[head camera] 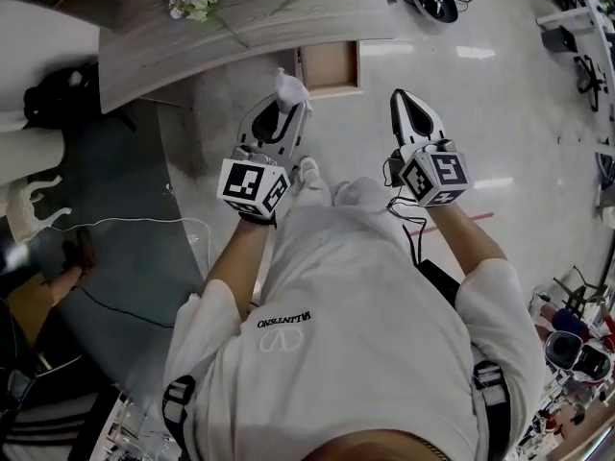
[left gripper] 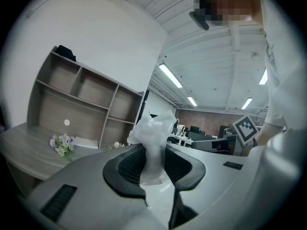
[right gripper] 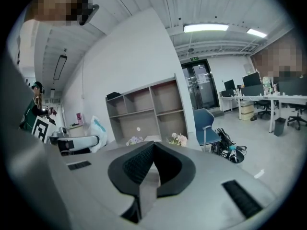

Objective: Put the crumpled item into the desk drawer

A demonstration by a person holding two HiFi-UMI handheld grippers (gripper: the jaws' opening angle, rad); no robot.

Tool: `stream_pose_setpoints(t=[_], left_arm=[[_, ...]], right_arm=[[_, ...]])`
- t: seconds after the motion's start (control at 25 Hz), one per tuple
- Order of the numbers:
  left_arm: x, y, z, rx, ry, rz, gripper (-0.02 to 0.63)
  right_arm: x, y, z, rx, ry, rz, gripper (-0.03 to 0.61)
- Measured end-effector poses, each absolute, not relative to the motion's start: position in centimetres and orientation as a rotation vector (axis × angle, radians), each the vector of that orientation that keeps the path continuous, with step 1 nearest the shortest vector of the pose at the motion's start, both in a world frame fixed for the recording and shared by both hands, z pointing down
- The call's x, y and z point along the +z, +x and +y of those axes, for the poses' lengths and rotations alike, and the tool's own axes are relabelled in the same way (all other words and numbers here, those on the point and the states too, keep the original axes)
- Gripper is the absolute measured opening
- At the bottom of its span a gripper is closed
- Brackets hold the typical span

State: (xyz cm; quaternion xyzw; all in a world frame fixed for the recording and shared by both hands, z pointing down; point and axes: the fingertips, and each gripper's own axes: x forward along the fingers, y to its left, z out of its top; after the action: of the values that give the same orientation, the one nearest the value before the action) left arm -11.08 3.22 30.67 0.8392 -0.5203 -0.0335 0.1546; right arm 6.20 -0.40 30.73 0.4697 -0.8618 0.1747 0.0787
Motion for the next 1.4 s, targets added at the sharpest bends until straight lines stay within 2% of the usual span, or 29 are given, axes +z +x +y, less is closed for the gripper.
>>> stream_pose_setpoints(t=[0.6,1.4], left_arm=[[45.8,-4.8,-5.4,0.061,2.164,-1.476,0.104],[64.6,-4.0,-11.1,0.214,1.976,-1.54,0.104]], right_arm=[[42.1,4.8,-8.4,0.606,1.295,-2.509,-0.002],[62.6,2.6,-12.7,0.842,1.204,-2.391,-0.002]])
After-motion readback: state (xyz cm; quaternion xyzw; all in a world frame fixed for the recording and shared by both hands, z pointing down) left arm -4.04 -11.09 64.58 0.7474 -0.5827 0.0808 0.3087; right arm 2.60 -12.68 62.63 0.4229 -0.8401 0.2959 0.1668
